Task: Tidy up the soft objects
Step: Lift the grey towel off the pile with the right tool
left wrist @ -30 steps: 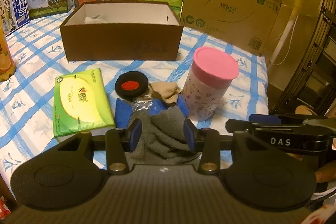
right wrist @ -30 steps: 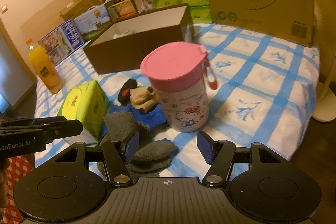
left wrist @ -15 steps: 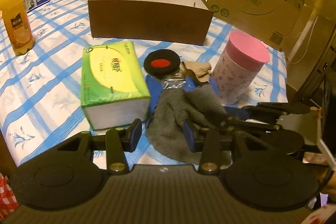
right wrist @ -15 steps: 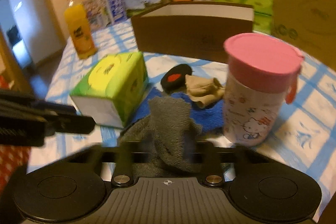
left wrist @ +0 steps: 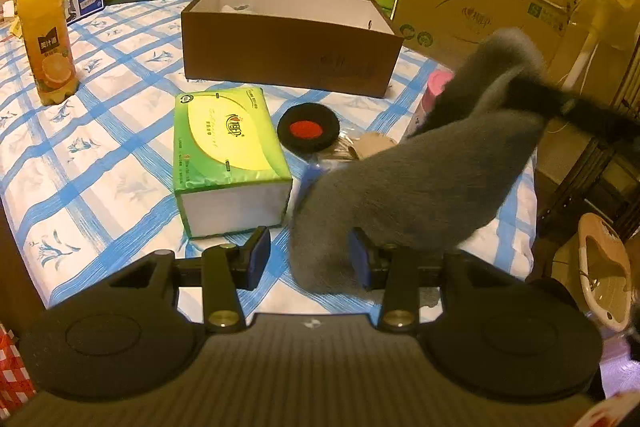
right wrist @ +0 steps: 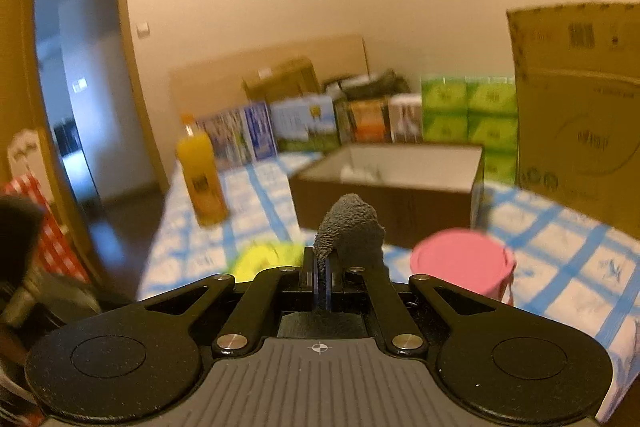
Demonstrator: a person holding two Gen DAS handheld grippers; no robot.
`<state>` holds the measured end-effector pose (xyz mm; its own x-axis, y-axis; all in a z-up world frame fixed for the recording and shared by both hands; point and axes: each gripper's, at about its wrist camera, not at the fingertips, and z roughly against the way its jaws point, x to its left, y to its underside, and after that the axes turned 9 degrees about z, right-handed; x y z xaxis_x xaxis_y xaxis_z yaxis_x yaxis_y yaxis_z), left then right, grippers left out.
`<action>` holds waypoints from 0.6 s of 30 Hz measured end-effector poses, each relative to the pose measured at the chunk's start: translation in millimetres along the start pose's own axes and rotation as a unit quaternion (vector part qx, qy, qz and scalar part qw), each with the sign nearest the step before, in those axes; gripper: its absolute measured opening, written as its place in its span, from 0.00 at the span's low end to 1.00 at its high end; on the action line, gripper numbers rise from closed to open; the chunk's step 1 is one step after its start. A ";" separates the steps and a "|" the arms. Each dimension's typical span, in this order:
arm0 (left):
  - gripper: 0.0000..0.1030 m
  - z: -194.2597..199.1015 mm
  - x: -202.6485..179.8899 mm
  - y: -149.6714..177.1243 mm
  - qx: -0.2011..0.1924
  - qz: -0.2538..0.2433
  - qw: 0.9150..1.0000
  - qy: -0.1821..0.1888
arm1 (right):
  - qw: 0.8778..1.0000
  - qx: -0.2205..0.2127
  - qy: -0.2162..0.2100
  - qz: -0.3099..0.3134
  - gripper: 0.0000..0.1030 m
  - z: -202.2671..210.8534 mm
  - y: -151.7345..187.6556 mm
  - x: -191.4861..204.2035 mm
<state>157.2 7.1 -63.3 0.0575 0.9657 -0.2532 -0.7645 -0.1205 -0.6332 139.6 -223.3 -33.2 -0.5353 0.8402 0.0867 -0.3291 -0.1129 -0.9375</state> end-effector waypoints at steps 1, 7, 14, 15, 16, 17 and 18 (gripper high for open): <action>0.37 2.5 -0.4 0.5 -0.002 0.000 1.000 0.001 | 1.000 -0.009 -0.003 -0.002 0.03 5.8 -5.4 0.2; 0.37 14.6 -2.8 2.6 -0.013 0.000 1.000 0.008 | 0.999 -0.046 -0.026 -0.005 0.03 42.4 -31.1 0.3; 0.37 12.8 -0.3 12.2 -0.001 0.003 1.000 0.007 | 0.986 0.146 -0.049 -0.070 0.03 7.6 9.7 2.6; 0.37 12.0 0.0 13.3 0.002 0.003 1.000 0.006 | 0.977 0.185 -0.055 -0.092 0.03 -0.3 20.2 0.6; 0.37 11.7 0.7 14.4 0.003 0.003 1.000 0.006 | 0.965 0.228 -0.061 -0.113 0.03 -8.4 33.7 -1.3; 0.37 11.3 1.1 15.1 0.004 0.003 1.000 0.007 | 0.956 0.255 -0.066 -0.126 0.03 -13.6 43.4 -3.2; 0.37 10.6 1.1 15.7 0.006 0.003 1.000 0.007 | 0.948 0.280 -0.064 -0.138 0.03 -17.8 54.6 -4.7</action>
<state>138.5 8.7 -65.8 0.0620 0.9614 -0.2681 -0.7728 -0.1237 -0.6225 137.9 -224.0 -90.8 -0.4462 0.8121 0.3760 -0.8128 -0.1919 -0.5501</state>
